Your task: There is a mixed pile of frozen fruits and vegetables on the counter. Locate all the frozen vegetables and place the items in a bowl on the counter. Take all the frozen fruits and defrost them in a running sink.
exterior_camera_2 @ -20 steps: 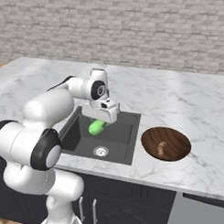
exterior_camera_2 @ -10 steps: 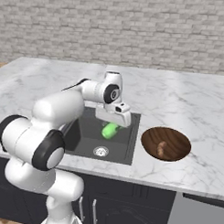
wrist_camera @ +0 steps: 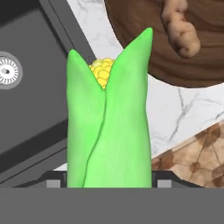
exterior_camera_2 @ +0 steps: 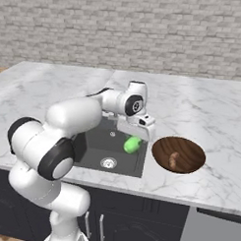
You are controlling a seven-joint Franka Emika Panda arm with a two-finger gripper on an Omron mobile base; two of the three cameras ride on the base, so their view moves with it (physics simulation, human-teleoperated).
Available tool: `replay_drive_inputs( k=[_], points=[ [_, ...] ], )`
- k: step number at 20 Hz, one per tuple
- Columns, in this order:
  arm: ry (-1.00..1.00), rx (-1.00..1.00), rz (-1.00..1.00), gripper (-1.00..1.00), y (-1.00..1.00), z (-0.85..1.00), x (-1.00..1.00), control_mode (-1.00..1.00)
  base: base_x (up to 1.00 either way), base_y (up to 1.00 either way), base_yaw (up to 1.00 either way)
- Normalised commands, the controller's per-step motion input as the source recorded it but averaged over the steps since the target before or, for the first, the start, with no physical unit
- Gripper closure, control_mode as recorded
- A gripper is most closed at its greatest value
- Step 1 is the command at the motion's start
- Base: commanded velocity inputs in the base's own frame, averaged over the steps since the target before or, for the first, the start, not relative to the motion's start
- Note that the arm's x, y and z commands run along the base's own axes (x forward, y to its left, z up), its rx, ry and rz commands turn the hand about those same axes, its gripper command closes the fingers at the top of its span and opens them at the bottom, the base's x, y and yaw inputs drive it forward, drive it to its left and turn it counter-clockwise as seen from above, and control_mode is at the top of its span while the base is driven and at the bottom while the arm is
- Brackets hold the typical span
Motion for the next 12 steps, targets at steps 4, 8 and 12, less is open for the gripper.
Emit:
replay_drive_inputs(
  k=[4, 8, 12],
  points=[
    [0.00, 0.00, -0.03, 1.00, -0.56, -0.05, 0.00, -1.00, 0.00, 0.00, 0.00],
    [-0.01, 0.00, -0.04, 1.00, -0.50, 0.02, 0.03, -1.00, 0.00, 0.00, 0.00],
    [-0.03, 0.00, -0.03, 1.00, -0.40, 0.00, 0.10, -1.00, 0.00, 0.00, 0.00]
  ],
)
